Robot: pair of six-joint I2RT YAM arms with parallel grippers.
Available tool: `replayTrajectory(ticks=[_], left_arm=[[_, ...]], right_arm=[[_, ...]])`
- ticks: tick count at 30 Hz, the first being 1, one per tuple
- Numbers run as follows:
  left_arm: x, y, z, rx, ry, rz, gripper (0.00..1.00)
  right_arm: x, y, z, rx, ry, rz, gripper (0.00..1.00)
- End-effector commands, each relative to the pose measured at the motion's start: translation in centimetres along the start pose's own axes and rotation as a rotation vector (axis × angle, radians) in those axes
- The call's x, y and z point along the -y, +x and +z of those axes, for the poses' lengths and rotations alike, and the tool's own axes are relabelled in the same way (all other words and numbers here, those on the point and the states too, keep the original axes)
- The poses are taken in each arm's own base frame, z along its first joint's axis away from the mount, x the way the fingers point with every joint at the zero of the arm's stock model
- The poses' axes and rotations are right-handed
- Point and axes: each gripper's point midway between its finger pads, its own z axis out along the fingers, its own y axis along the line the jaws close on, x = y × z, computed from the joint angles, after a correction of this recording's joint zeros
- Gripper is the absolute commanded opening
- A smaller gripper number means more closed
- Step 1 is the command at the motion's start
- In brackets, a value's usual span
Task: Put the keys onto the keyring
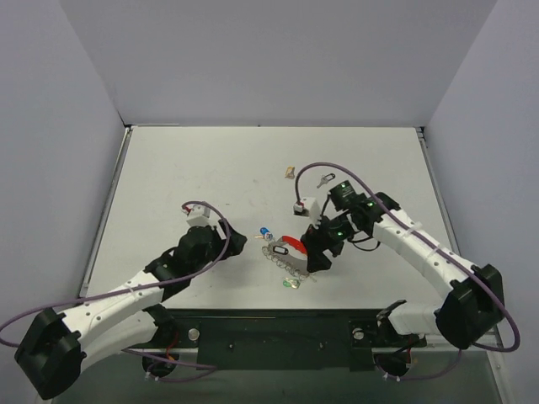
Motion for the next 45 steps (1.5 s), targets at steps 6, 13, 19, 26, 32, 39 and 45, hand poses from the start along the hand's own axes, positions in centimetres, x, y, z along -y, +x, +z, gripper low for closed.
replayTrajectory(ticks=[6, 13, 19, 26, 32, 39, 45], left_arm=[[-0.9, -2.1, -3.0, 0.097, 0.054, -0.072, 0.81], [-1.6, -2.2, -4.2, 0.133, 0.075, -0.115, 0.82], [-1.4, -2.4, -4.4, 0.142, 0.09, -0.11, 0.82], [-1.1, -1.9, -4.2, 0.117, 0.102, -0.103, 0.81], [-1.0, -2.0, -4.3, 0.115, 0.108, -0.094, 0.81], [-1.1, -1.9, -4.4, 0.117, 0.11, -0.094, 0.81], [-0.8, -1.9, -4.3, 0.111, 0.117, -0.09, 0.81]], right_arm=[[0.7, -3.0, 6.4, -0.139, 0.109, 0.233, 0.6], [1.9, -4.1, 9.0, -0.143, 0.153, 0.344, 0.44], [2.3, -2.9, 10.9, -0.203, 0.172, 0.354, 0.38], [3.6, -1.9, 11.1, -0.235, 0.247, 0.352, 0.38], [4.0, -1.1, 11.7, -0.268, 0.256, 0.372, 0.37], [4.0, -0.7, 12.2, -0.285, 0.252, 0.386, 0.35], [3.9, -0.4, 12.7, -0.301, 0.234, 0.41, 0.29]])
